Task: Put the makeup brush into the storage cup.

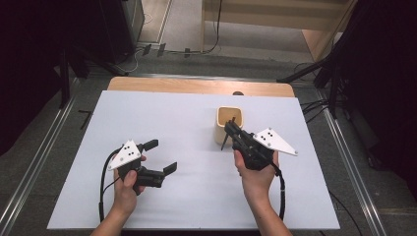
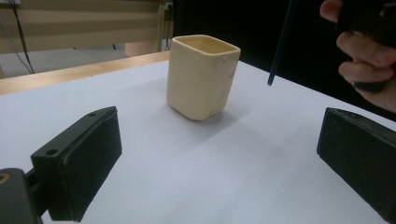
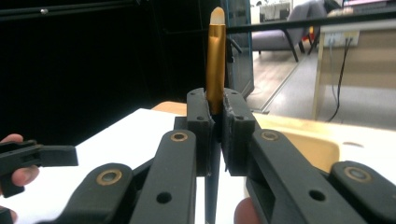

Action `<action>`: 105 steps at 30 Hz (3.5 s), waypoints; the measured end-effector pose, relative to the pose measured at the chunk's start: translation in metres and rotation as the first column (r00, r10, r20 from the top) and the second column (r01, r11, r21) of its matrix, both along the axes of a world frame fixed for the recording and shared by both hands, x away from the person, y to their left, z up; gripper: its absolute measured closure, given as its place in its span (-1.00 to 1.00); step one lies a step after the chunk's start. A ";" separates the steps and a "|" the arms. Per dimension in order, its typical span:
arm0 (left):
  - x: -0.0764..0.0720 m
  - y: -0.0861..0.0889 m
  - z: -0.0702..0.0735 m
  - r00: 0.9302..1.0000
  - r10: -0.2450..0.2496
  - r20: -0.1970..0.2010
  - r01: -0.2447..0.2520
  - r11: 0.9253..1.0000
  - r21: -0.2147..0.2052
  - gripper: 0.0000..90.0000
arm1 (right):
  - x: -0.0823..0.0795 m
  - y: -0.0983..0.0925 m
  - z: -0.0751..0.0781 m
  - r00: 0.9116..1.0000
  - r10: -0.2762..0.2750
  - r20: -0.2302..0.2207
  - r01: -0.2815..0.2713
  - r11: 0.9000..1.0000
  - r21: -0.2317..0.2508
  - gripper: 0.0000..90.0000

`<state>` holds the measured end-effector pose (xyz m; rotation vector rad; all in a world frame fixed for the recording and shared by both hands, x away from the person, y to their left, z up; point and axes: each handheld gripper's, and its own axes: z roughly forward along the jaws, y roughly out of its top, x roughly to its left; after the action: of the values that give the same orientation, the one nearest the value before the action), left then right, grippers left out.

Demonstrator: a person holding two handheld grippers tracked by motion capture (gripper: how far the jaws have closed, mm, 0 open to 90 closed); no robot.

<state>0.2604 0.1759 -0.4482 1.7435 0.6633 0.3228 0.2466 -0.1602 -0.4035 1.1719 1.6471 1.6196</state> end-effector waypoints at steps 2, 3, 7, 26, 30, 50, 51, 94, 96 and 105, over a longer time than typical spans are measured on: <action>-0.002 0.003 -0.001 1.000 0.007 0.016 -0.007 1.000 0.017 -0.99 | 0.002 -0.002 0.002 1.000 0.002 0.009 -0.002 1.000 -0.012 0.88; -0.003 0.004 -0.001 1.000 0.011 0.021 -0.012 1.000 0.021 -0.99 | 0.003 -0.004 0.004 1.000 -0.001 0.010 0.001 1.000 -0.010 0.88; -0.007 0.012 -0.003 0.999 0.026 0.031 -0.026 0.999 0.020 -1.00 | 0.010 -0.011 0.007 1.000 -0.007 0.012 0.007 1.000 0.001 0.88; -0.025 0.062 -0.010 0.990 0.133 0.036 -0.134 0.991 0.005 -1.00 | 0.039 -0.017 0.023 0.998 -0.041 0.056 0.043 0.999 -0.019 0.88; -0.030 0.069 -0.011 0.988 0.148 0.033 -0.149 0.989 0.007 -1.00 | 0.044 -0.015 0.025 0.997 -0.048 0.064 0.049 0.998 -0.025 0.88; -0.046 0.093 -0.012 0.977 0.212 0.035 -0.212 0.977 0.007 -1.00 | 0.072 -0.019 0.019 0.994 -0.098 0.039 0.099 0.994 -0.044 0.88; -0.047 0.094 -0.012 0.976 0.214 0.034 -0.214 0.977 0.005 -1.00 | 0.074 -0.018 0.017 0.995 -0.098 0.034 0.099 0.994 -0.047 0.88; -0.034 0.083 -0.015 0.983 0.182 0.033 -0.183 0.983 0.024 -1.00 | 0.067 -0.033 -0.017 0.995 -0.093 -0.033 0.091 0.994 -0.060 -1.00; -0.034 0.083 -0.015 0.983 0.182 0.036 -0.183 0.983 0.030 -1.00 | 0.063 -0.037 -0.019 0.995 -0.095 -0.033 0.093 0.994 -0.062 -1.00; -0.033 0.088 -0.016 0.983 0.179 0.047 -0.181 0.983 0.040 -1.00 | 0.043 -0.049 -0.031 0.994 -0.099 -0.037 0.095 0.990 -0.107 -1.00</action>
<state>0.2271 0.2638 -0.4638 1.7166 0.7900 0.5024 0.2899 -0.2097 -0.4348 1.2203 1.6539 1.4397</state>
